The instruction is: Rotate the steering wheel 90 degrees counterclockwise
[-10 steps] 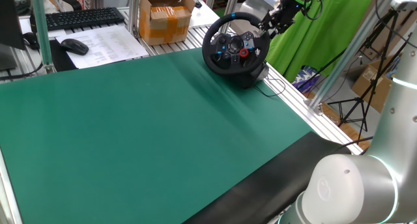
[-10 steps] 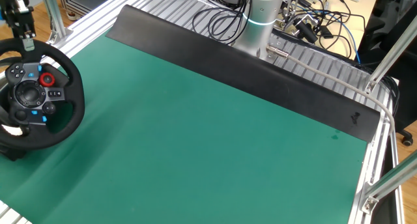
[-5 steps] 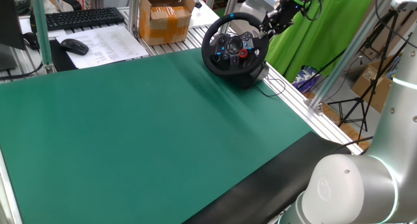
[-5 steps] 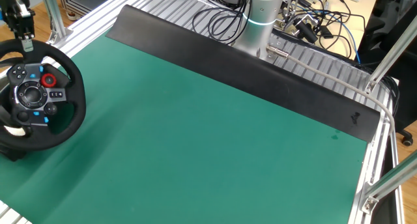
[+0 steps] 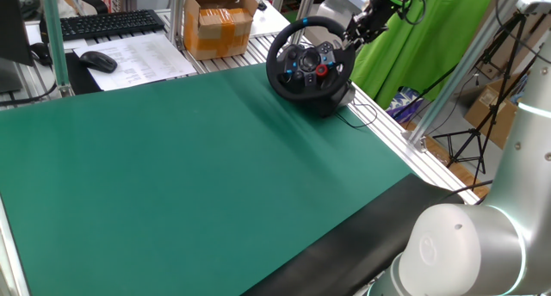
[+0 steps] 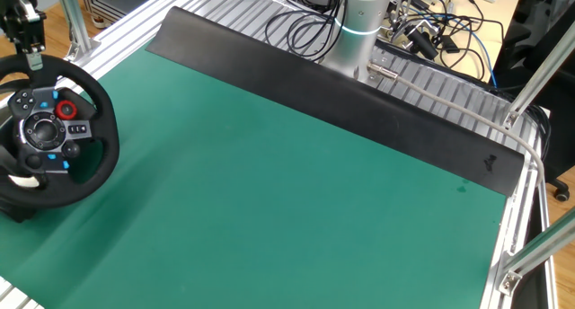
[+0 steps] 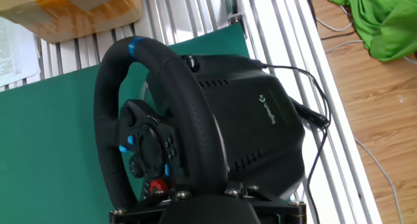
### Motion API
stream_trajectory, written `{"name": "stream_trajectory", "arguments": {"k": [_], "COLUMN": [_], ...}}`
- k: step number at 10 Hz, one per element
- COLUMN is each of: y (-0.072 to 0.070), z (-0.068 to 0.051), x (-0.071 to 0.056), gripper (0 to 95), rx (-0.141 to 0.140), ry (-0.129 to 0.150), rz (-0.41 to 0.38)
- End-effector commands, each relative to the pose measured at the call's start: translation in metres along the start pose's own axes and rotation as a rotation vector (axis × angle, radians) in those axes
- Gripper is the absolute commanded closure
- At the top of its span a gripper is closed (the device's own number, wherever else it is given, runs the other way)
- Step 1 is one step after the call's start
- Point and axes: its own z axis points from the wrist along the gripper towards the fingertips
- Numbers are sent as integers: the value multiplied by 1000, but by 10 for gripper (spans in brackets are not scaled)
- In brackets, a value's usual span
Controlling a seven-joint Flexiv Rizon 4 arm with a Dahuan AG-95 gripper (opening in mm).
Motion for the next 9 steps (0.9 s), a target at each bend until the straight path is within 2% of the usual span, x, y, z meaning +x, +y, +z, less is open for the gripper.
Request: {"name": "stream_trajectory", "arguments": {"k": [1, 5, 9], "y": [1, 3, 8], "z": [-2, -6, -8], "x": [-3, -13, -32], "gripper": [950, 950, 950], "rx": [1, 0, -2], "ry": [1, 8, 22], "rz": [-5, -27, -59]}}
